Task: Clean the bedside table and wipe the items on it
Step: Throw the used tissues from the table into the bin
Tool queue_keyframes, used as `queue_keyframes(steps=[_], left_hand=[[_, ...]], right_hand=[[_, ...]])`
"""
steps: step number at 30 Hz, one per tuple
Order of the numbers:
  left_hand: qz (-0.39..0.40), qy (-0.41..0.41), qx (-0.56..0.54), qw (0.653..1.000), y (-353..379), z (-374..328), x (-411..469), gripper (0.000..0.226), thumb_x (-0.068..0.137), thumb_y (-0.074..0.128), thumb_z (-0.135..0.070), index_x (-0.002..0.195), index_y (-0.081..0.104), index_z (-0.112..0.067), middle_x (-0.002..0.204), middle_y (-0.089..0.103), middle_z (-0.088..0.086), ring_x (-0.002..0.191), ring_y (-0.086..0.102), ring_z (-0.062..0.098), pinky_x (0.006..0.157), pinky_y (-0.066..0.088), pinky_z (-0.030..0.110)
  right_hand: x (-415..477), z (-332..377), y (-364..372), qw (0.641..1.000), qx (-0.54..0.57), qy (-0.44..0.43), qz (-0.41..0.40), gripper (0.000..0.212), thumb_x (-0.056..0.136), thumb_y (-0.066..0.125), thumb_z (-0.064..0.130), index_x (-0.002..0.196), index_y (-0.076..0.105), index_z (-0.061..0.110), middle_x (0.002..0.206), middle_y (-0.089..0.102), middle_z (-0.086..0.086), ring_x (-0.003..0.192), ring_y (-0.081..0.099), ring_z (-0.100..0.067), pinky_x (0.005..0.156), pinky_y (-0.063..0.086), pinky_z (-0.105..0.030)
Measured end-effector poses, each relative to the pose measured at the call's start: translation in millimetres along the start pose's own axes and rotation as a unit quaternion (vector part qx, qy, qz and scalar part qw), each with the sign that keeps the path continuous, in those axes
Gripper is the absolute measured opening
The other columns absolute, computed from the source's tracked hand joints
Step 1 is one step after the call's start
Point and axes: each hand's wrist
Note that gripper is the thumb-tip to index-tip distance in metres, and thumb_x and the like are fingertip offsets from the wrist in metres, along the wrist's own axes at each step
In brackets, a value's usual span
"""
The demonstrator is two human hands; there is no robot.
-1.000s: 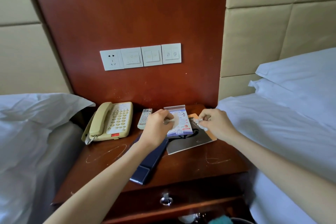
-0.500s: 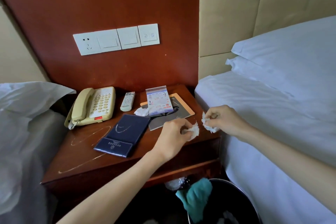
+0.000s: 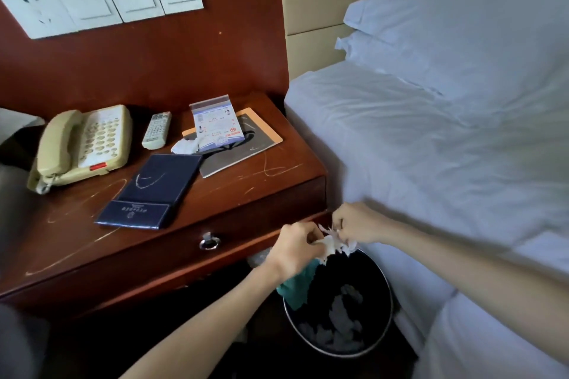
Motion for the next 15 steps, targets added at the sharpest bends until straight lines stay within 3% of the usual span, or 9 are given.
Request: queue_keyframes(steps=[2, 4, 6, 8, 10, 12, 15], left_hand=[[0.006, -0.017, 0.003, 1.0, 11.2, 4.7, -0.7, 0.006, 0.074, 0.066, -0.01, 0.075, 0.062, -0.015, 0.073, 0.062, 0.002, 0.069, 0.053, 0.012, 0.059, 0.04, 0.021], [0.018, -0.027, 0.014, 0.999, 18.3, 8.4, -1.5, 0.005, 0.075, 0.066, -0.011, 0.08, 0.063, -0.012, 0.076, 0.063, 0.003, 0.07, 0.053, 0.014, 0.062, 0.042, 0.026], [0.03, -0.035, 0.013, 0.999, 22.9, 11.3, -2.7, 0.009, 0.077, 0.065, -0.011, 0.085, 0.062, -0.01, 0.077, 0.061, 0.002, 0.072, 0.051, 0.015, 0.057, 0.039, 0.02], [0.044, -0.046, 0.002, 0.998, 27.4, 11.8, -5.2, 0.011, 0.079, 0.065, -0.013, 0.09, 0.063, -0.009, 0.08, 0.06, 0.002, 0.074, 0.052, 0.016, 0.053, 0.035, 0.013], [0.071, -0.045, 0.006, 0.996, 33.6, 11.0, -7.7, 0.016, 0.084, 0.063, -0.015, 0.098, 0.064, -0.008, 0.09, 0.065, 0.005, 0.082, 0.057, 0.017, 0.062, 0.039, 0.015], [0.103, -0.039, 0.009, 0.994, 38.6, 9.8, -10.5, 0.02, 0.089, 0.06, -0.016, 0.106, 0.064, -0.006, 0.105, 0.068, 0.008, 0.095, 0.06, 0.018, 0.073, 0.041, 0.018], [0.116, -0.032, 0.002, 0.993, 38.6, 9.9, -12.7, 0.022, 0.09, 0.058, -0.014, 0.11, 0.063, -0.005, 0.113, 0.067, 0.008, 0.104, 0.061, 0.019, 0.079, 0.043, 0.018]], right_hand=[[2.8, -6.4, 3.9, 1.0, -0.006, 0.01, 0.002, 0.014, 0.071, 0.05, -0.008, 0.076, 0.062, -0.013, 0.083, 0.066, -0.032, 0.064, 0.063, -0.032, 0.048, 0.039, -0.029], [3.6, -10.6, 7.9, 0.999, -0.022, 0.022, 0.012, 0.01, 0.073, 0.052, -0.006, 0.073, 0.061, -0.01, 0.075, 0.064, -0.029, 0.057, 0.057, -0.028, 0.042, 0.034, -0.021], [3.4, -13.8, 13.1, 0.998, -0.024, 0.037, 0.035, 0.012, 0.076, 0.051, -0.006, 0.077, 0.061, -0.013, 0.069, 0.061, -0.023, 0.056, 0.057, -0.023, 0.043, 0.04, -0.017], [2.2, -15.1, 17.4, 0.997, -0.028, 0.045, 0.059, 0.016, 0.076, 0.051, -0.007, 0.082, 0.065, -0.013, 0.073, 0.067, -0.026, 0.057, 0.06, -0.023, 0.047, 0.047, -0.022], [0.2, -14.9, 20.3, 0.995, -0.051, 0.045, 0.076, 0.019, 0.076, 0.053, -0.006, 0.086, 0.069, -0.008, 0.085, 0.071, -0.025, 0.067, 0.066, -0.028, 0.045, 0.043, -0.019], [-0.3, -15.7, 22.6, 0.991, -0.086, 0.038, 0.091, 0.022, 0.078, 0.054, -0.003, 0.093, 0.071, -0.005, 0.096, 0.07, -0.023, 0.087, 0.066, -0.035, 0.054, 0.042, -0.025], [0.3, -20.3, 23.8, 0.989, -0.095, 0.044, 0.109, 0.023, 0.079, 0.056, -0.003, 0.097, 0.068, -0.007, 0.105, 0.067, -0.027, 0.098, 0.063, -0.04, 0.06, 0.038, -0.029]])
Point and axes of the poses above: each hand's wrist, its own x-axis towards the middle knuckle, its own y-axis out of the palm, z = x × y
